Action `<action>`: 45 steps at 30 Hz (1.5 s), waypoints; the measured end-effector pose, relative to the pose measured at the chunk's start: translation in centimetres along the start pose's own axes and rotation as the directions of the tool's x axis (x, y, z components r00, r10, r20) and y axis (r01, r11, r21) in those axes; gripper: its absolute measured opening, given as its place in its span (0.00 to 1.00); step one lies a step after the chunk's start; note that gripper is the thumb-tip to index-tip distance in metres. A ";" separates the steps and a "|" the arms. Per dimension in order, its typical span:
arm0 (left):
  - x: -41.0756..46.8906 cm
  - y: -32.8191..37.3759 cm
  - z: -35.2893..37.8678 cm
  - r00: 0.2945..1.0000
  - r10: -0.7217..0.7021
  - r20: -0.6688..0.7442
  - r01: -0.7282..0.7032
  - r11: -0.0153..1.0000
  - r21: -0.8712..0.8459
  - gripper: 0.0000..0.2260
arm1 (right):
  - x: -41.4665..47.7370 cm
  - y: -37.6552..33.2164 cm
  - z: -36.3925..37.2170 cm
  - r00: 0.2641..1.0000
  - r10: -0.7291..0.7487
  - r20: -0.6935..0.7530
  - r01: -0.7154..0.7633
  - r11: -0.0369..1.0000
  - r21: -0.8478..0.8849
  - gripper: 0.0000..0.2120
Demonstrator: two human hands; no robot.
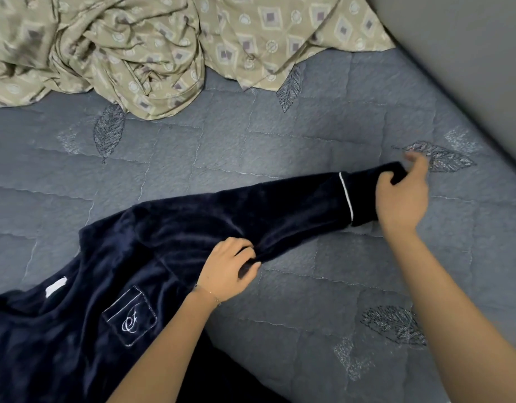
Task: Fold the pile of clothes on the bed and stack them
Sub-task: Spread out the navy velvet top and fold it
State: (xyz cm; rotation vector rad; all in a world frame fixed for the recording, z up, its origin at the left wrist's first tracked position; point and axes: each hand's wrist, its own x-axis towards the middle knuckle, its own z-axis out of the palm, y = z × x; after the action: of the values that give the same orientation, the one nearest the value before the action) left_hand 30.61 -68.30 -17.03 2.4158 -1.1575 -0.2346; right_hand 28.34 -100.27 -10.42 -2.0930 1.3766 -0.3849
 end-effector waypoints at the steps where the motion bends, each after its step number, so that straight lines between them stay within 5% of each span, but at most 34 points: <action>1: 0.4 0.0 -0.4 0.999 -0.031 -0.014 0.031 0.999 -0.015 0.14 | -0.2 1.0 0.3 0.992 0.060 0.108 -0.044 0.989 -0.144 0.23; 3: 1.8 0.0 -1.2 0.980 -0.176 -0.089 0.172 0.983 -0.058 0.16 | -0.6 2.6 0.9 0.952 0.128 0.279 -0.032 0.945 -0.327 0.27; 6: 3.7 -0.9 -1.9 0.936 -0.319 -0.148 0.320 0.947 -0.012 0.16 | -0.9 3.8 1.9 0.949 0.093 0.302 0.023 0.933 -0.360 0.30; 9: 4.4 -1.6 -1.7 0.946 -0.317 0.066 0.310 0.946 0.092 0.21 | -1.1 4.3 2.4 0.940 0.125 0.317 -0.043 0.967 -0.251 0.33; 12: 4.5 -1.5 -1.3 0.866 -0.400 0.299 0.335 0.909 0.247 0.32 | -0.2 4.5 2.4 0.937 0.111 0.333 -0.093 0.993 -0.069 0.30; 15: 5.1 -1.4 -1.4 0.802 -0.485 0.349 0.378 0.864 0.333 0.40 | 0.9 3.5 2.0 0.976 0.053 0.210 -0.094 0.977 0.189 0.19; 18: 5.5 -1.1 -1.3 0.762 -0.523 0.381 0.403 0.844 0.354 0.43 | 1.8 2.3 1.6 0.999 0.048 0.024 -0.053 0.940 0.337 0.21; 23: 5.8 0.0 -0.9 0.800 -0.517 0.306 0.425 0.847 0.319 0.42 | 0.9 2.0 2.0 0.989 -0.059 0.134 0.075 0.990 -0.120 0.31; 26: 6.5 1.3 -0.7 0.920 -0.367 0.141 0.315 0.903 0.294 0.37 | -1.2 2.1 2.5 0.950 -0.245 0.195 0.281 0.943 -0.181 0.32; 28: 6.8 2.2 -0.8 0.940 -0.327 0.096 0.288 0.912 0.292 0.35 | -2.6 2.2 2.7 0.920 -0.305 0.245 0.357 0.911 -0.208 0.32; 35: 2.7 3.9 -2.2 0.862 -0.507 0.018 0.496 0.850 0.180 0.32 | -9.5 1.1 2.1 0.833 -0.382 0.400 0.494 0.839 -0.227 0.34; 45: -16.2 3.9 -5.4 0.715 -0.699 0.025 0.689 0.710 0.147 0.34 | -26.5 2.5 1.4 0.586 -0.510 0.630 0.745 0.644 -0.172 0.36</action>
State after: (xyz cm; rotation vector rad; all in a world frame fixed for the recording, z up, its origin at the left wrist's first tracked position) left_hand 19.40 -56.21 -11.08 2.8830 -0.2153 -0.5032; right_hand 16.15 -76.60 -10.89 -2.7516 0.3136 0.2644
